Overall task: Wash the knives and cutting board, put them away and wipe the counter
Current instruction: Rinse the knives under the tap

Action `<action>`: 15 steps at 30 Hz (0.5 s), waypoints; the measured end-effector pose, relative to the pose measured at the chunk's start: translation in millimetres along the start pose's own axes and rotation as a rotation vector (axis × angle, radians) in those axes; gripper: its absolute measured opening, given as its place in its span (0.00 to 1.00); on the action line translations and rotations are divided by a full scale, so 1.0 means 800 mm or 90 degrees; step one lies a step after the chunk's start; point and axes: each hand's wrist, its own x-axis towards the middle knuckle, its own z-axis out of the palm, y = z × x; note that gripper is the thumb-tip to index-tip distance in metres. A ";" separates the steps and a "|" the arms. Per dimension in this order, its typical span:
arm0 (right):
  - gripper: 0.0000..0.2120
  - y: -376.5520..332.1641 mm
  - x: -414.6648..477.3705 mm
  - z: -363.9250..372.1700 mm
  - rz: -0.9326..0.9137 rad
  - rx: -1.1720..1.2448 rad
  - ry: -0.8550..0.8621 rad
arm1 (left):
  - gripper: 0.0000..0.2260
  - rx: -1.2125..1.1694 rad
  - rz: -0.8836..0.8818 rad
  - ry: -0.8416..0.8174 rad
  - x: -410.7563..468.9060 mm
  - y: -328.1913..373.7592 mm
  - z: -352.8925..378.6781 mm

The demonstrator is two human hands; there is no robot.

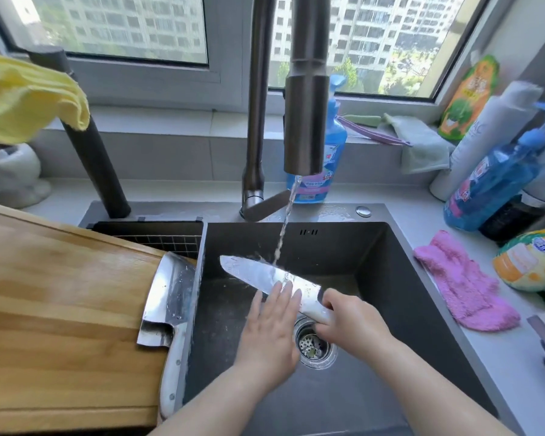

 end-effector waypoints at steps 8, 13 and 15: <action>0.09 0.012 -0.011 -0.013 -0.007 -0.030 0.040 | 0.35 0.037 -0.122 0.059 0.034 -0.019 -0.008; 0.10 0.006 0.000 -0.001 -0.034 -0.008 0.050 | 0.35 0.042 0.013 -0.057 0.024 0.003 0.012; 0.11 0.010 0.001 0.000 -0.032 -0.004 0.052 | 0.35 0.020 -0.001 -0.058 0.025 -0.004 -0.003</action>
